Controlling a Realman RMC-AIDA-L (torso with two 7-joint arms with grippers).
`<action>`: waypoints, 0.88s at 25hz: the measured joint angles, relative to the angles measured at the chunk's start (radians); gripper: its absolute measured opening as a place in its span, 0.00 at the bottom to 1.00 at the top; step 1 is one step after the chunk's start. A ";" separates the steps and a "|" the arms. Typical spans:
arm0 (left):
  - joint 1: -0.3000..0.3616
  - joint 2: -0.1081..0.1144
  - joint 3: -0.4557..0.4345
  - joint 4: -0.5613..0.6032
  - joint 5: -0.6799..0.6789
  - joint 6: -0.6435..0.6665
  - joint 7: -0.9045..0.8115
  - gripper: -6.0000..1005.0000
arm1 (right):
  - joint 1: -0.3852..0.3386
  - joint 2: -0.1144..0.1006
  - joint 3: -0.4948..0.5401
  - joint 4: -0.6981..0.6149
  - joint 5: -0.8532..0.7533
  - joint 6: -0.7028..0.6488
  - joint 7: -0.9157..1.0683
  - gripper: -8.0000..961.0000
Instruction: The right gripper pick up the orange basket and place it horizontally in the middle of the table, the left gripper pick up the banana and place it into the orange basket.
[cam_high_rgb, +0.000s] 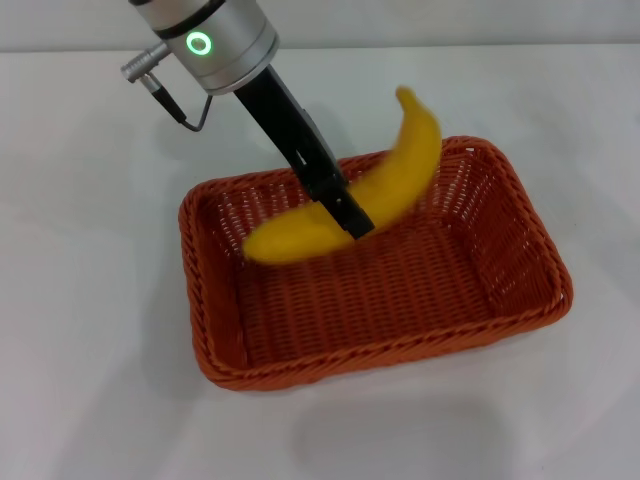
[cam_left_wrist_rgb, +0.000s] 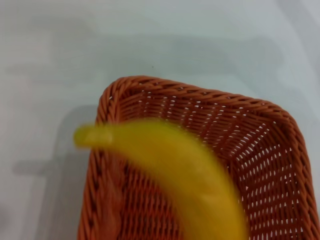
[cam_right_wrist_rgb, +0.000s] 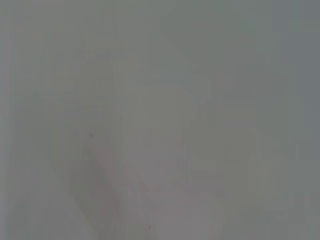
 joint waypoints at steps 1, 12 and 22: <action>0.000 0.000 0.000 0.002 -0.002 0.000 0.000 0.51 | 0.000 0.000 0.001 0.000 -0.001 0.000 0.000 0.60; -0.010 0.005 0.000 -0.003 -0.056 0.011 0.020 0.80 | -0.002 -0.010 0.009 -0.004 0.000 0.001 -0.013 0.60; 0.115 0.014 0.000 -0.365 -0.506 0.161 0.254 0.89 | 0.000 -0.014 0.002 0.020 0.050 -0.056 -0.152 0.60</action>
